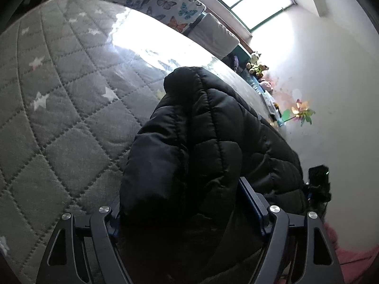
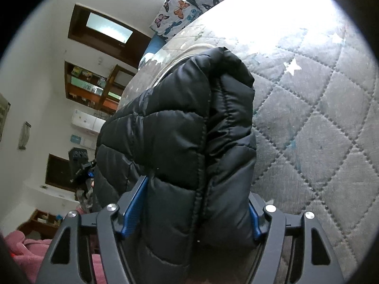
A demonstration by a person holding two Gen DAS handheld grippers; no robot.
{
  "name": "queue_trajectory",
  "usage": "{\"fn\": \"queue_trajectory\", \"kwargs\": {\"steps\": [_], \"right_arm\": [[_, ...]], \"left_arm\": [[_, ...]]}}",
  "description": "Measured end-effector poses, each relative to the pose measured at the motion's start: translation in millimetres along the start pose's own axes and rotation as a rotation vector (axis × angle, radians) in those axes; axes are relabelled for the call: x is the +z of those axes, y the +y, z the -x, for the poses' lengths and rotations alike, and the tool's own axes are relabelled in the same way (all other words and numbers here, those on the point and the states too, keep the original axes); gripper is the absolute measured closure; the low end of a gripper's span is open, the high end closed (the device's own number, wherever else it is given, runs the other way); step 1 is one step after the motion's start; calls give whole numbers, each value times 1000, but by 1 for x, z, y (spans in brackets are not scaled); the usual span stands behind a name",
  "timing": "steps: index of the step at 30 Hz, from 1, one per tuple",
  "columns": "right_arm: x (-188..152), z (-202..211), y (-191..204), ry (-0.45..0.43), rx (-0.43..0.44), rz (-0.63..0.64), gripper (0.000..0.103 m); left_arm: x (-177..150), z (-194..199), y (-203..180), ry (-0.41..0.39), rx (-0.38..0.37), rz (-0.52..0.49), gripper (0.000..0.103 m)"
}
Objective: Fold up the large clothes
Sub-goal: 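Grasp the folded black jacket with both grippers and lift it, then carry the lifted jacket with both grippers and lower it onto the bed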
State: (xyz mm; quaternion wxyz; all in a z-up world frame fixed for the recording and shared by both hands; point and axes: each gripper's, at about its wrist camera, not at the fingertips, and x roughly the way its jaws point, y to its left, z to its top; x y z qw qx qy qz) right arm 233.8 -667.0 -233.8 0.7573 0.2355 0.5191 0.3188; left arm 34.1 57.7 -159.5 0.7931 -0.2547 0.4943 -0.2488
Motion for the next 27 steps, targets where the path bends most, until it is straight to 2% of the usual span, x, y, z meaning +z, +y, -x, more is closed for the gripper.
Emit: {"fn": "queue_trajectory", "kwargs": {"steps": [3, 4, 5, 7, 9, 11, 15, 18, 27], "right_arm": [[0, -2, -3, -23, 13, -21, 25], [0, 0, -2, -37, 8, -23, 26], [-1, 1, 0, -49, 6, -23, 30], [-1, 7, 7, -75, -3, -18, 39], [2, 16, 18, -101, -15, 3, 49], [5, 27, 27, -127, -25, 26, 52], [15, 57, 42, -203, -57, 79, 55], [27, 82, 46, -269, -88, 109, 55], [86, 146, 36, -418, -247, 158, 55]], "left_arm": [[1, 1, -7, -17, 36, -12, 27], [2, 4, -14, -27, 60, -13, 34], [3, 7, -23, -40, 79, -17, 43], [9, 17, -43, -70, 122, -53, 52], [18, 21, -67, -82, 162, -90, 55], [28, 22, -88, -92, 176, -121, 57], [55, 17, -125, -95, 123, -143, 59], [83, -2, -164, -92, 87, -173, 59], [187, -105, -263, -46, -17, -222, 59]]}}
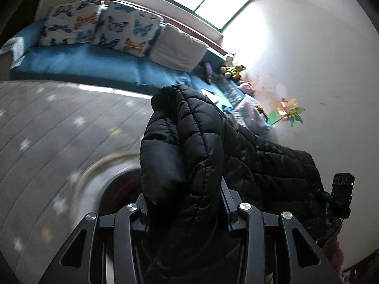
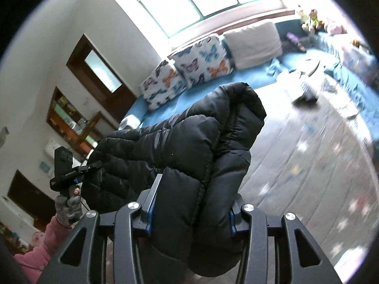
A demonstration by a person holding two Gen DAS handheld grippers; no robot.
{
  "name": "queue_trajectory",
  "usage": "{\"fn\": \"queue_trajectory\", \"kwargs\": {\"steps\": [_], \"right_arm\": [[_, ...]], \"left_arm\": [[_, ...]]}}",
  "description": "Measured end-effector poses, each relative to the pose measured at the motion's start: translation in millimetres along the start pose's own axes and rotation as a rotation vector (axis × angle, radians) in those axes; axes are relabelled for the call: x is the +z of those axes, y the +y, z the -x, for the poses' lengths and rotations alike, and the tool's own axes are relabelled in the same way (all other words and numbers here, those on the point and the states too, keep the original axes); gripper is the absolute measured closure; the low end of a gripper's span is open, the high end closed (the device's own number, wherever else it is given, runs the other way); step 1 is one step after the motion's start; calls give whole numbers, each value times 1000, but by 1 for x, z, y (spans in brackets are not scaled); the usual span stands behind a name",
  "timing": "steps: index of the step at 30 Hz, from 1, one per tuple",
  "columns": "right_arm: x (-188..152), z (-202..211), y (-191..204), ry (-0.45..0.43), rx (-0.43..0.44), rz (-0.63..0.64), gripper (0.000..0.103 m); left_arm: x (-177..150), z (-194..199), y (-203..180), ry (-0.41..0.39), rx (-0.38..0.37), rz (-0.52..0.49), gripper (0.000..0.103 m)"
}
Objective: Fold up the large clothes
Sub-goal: 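Carry the lifted jacket with both grippers and lower it onto the bed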
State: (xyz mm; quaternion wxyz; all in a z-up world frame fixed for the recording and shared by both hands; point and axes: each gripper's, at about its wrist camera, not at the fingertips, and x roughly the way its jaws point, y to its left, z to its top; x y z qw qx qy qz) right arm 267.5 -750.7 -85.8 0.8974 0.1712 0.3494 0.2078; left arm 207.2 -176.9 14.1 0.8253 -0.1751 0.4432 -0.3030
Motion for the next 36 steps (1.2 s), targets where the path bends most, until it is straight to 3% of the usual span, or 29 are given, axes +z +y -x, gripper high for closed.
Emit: {"fn": "queue_trajectory", "kwargs": {"steps": [5, 10, 13, 18, 23, 28, 32, 36], "right_arm": [[20, -10, -44, -25, -81, -34, 55], [14, -45, -88, 57, -163, -120, 50], [8, -57, -109, 85, -187, -161, 41], [4, -70, -119, 132, -261, -150, 25], [11, -65, -98, 128, -397, -50, 22], [17, -42, -63, 39, -556, 76, 22], [15, -26, -34, -16, -546, 148, 22], [0, -38, -24, 18, -504, 160, 22]], "left_arm": [[42, -73, -21, 52, -7, 15, 59], [45, -130, -6, 132, 73, 35, 57], [40, -143, 10, 146, 76, 63, 49], [36, -165, 5, 143, 168, -14, 27], [26, -167, 10, 138, 215, -36, 24], [15, -141, -9, 73, 316, -118, 24], [5, -119, -32, 8, 338, -166, 24], [-7, -107, -46, -13, 367, -196, 24]]}}
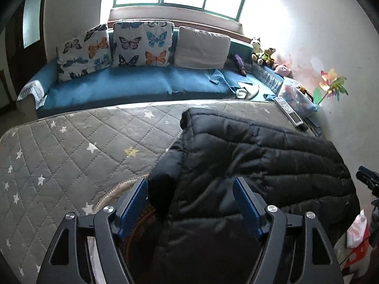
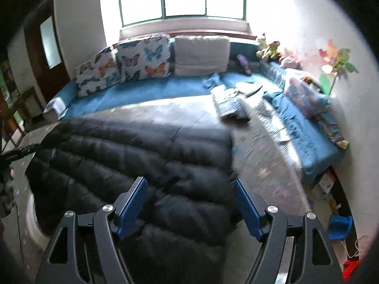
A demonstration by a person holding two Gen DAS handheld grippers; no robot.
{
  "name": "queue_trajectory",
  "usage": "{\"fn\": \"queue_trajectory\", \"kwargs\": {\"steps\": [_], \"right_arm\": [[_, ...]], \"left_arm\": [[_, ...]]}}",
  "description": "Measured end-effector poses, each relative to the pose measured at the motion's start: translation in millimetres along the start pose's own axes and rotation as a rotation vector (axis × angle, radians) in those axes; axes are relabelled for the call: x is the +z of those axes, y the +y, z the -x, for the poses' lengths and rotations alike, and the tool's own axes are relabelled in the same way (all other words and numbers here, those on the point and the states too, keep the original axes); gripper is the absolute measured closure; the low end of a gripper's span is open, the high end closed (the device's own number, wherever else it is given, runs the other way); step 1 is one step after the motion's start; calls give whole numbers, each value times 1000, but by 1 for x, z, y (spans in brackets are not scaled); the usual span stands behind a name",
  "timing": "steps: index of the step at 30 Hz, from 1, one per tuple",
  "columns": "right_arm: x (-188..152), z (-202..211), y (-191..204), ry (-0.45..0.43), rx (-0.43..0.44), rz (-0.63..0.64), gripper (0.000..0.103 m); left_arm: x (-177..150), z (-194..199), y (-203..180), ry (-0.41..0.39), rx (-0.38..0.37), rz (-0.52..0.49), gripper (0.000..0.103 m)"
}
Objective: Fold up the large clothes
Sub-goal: 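Carry the lifted jacket with both grippers and lower it onto the bed, then open both grippers and release the folded jacket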
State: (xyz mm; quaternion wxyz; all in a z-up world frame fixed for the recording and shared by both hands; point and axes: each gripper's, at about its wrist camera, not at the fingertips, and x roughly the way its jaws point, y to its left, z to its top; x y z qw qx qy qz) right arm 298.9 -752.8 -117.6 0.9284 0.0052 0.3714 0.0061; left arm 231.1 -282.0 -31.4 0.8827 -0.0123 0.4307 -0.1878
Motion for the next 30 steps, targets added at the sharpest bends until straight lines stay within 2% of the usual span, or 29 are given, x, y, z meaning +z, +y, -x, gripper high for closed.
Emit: {"fn": "queue_trajectory", "kwargs": {"steps": [6, 10, 16, 24, 30], "right_arm": [[-30, -45, 14, 129, -70, 49, 22], [-27, -34, 16, 120, -82, 51, 22], [-26, 13, 27, 11, -81, 80, 22], [-37, 69, 48, -124, -52, 87, 20], [-50, 89, 64, -182, -39, 102, 20]], "left_arm": [[-28, -20, 3, 87, 49, -41, 24], [-36, -17, 6, 85, 36, -13, 24], [-43, 27, -1, 15, 30, -32, 24], [-62, 87, -14, -31, 1, -41, 23], [-83, 126, -29, -71, 20, -86, 23]]}}
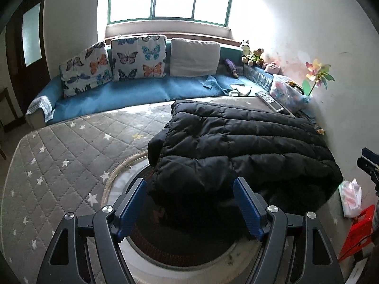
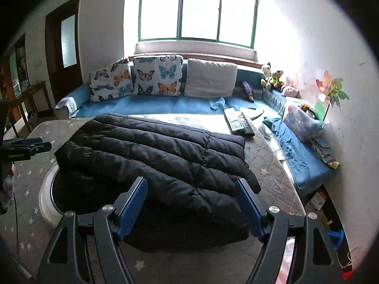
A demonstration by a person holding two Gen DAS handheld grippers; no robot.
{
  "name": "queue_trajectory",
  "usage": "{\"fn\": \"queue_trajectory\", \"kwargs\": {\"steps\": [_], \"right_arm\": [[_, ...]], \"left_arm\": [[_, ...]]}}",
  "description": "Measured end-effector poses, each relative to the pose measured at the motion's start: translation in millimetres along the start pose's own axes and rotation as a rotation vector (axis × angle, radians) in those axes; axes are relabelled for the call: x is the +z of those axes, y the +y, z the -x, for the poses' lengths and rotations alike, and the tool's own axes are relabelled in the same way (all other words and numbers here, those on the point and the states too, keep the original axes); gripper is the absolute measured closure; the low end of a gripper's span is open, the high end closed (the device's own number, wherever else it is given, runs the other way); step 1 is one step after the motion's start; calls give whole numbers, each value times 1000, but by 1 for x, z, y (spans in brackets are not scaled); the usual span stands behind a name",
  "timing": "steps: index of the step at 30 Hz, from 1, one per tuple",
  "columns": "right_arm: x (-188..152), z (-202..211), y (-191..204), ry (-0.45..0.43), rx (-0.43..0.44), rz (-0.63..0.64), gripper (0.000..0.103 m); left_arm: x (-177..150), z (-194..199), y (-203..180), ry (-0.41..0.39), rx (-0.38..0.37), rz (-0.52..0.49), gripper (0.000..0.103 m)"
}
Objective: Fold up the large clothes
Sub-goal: 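Open both grippers and release the folded jacket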
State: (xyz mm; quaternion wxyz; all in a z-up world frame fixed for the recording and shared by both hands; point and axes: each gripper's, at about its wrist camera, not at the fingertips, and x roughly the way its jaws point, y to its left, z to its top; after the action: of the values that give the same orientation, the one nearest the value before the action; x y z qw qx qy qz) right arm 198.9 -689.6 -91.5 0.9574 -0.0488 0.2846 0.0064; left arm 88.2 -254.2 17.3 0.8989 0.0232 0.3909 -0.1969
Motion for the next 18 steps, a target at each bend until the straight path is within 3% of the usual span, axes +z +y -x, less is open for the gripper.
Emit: {"fn": "queue_trajectory", "kwargs": {"steps": [9, 18], "right_arm": [[-22, 23, 38, -27, -39, 38, 17], [-45, 36, 61, -25, -33, -2, 16]], "left_arm": [[-24, 43, -10, -39, 14, -41, 22], [-49, 61, -15, -28, 8, -61, 22]]}}
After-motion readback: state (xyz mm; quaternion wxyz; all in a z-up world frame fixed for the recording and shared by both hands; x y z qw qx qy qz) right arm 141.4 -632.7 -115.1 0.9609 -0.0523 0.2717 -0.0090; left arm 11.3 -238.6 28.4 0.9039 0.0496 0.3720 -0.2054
